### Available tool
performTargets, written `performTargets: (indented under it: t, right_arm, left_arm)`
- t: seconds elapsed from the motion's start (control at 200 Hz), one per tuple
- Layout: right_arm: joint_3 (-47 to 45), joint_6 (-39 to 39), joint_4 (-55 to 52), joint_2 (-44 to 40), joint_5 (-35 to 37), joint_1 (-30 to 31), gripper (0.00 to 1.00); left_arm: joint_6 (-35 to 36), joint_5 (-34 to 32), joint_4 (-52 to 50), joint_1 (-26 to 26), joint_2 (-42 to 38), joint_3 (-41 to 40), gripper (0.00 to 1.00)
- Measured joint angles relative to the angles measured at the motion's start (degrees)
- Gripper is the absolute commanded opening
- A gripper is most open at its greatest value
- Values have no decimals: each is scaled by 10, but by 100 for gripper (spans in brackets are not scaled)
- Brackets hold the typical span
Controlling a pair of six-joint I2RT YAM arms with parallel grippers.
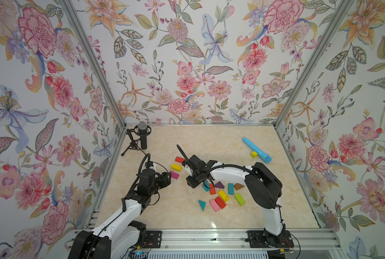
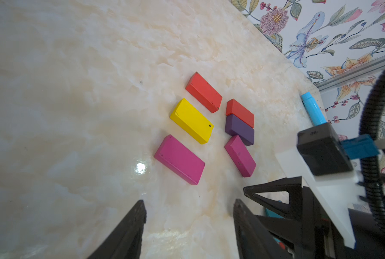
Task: Assemble a piece of candy with building blocks
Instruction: Assemble the building block at the center of the board.
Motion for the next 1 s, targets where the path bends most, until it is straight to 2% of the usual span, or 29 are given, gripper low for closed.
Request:
performTargets:
  t: [0.285, 0.625, 0.671, 0.706, 0.861, 1.001]
  right_arm:
    - [9, 4, 15, 10, 1, -33, 48]
    - [12, 4, 21, 13, -2, -37, 48]
    - [12, 4, 22, 13, -5, -37, 48]
    - [12, 4, 23, 13, -7, -36, 48]
    - [10, 6, 28, 10, -11, -29, 70]
    - [-24, 16, 30, -24, -4, -11, 82]
  left_arm:
    - [0, 2, -1, 0, 8, 0, 64]
    - [3, 2, -2, 0, 21, 0, 64]
    - [7, 2, -5, 1, 23, 0, 65]
    - [10, 2, -8, 1, 23, 0, 69]
    - [31, 2, -29, 3, 20, 0, 85]
    - [49, 2, -52, 3, 12, 0, 96]
